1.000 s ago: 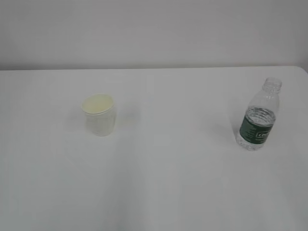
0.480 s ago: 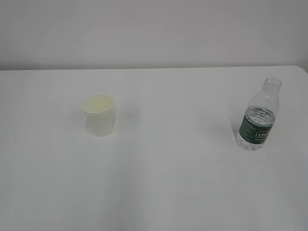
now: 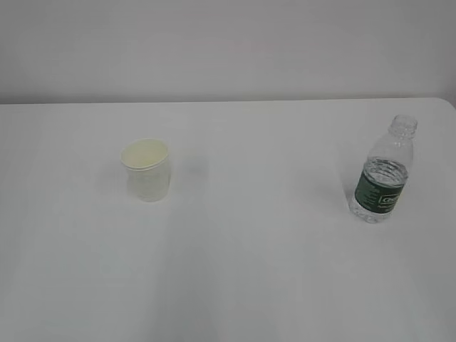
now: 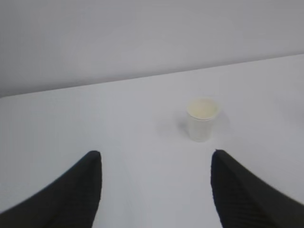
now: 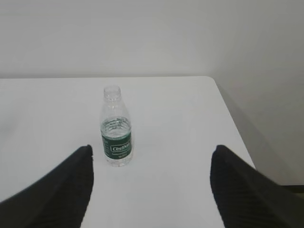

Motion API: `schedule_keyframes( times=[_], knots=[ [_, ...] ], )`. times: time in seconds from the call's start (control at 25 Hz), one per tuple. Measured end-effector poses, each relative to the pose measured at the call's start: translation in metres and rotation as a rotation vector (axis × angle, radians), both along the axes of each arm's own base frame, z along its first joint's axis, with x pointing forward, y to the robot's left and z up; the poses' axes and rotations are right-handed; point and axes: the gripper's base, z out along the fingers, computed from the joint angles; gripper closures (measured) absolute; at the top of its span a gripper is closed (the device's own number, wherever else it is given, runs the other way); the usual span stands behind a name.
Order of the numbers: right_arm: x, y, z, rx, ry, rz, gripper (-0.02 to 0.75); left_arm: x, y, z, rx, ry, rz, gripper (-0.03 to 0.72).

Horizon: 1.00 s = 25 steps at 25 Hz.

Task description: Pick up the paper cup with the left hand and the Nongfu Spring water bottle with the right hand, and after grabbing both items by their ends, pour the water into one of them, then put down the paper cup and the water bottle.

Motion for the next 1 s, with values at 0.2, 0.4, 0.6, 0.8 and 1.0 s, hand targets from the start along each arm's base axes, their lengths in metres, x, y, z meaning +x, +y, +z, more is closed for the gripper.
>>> schedule_keyframes(
  times=[0.2,0.4,0.6,0.8,1.0],
  knots=[
    [0.017,0.0,0.012,0.022,-0.025,0.009,0.153,0.017,0.0,0.022,0.01,-0.002,0.012,0.174],
    [0.038,-0.003,0.023,0.025,-0.083,-0.001,0.153,0.031,0.002,0.035,0.028,-0.07,0.04,0.175],
    [0.059,-0.006,0.035,0.027,-0.173,-0.005,0.152,0.043,0.002,0.051,0.009,-0.229,0.058,0.184],
    [0.082,-0.008,0.039,0.053,-0.19,-0.005,0.152,0.067,0.001,0.057,0.014,-0.27,0.071,0.185],
    [0.094,-0.01,0.045,0.035,-0.245,-0.018,0.153,0.098,-0.001,0.061,0.009,-0.311,0.08,0.19]
  ],
)
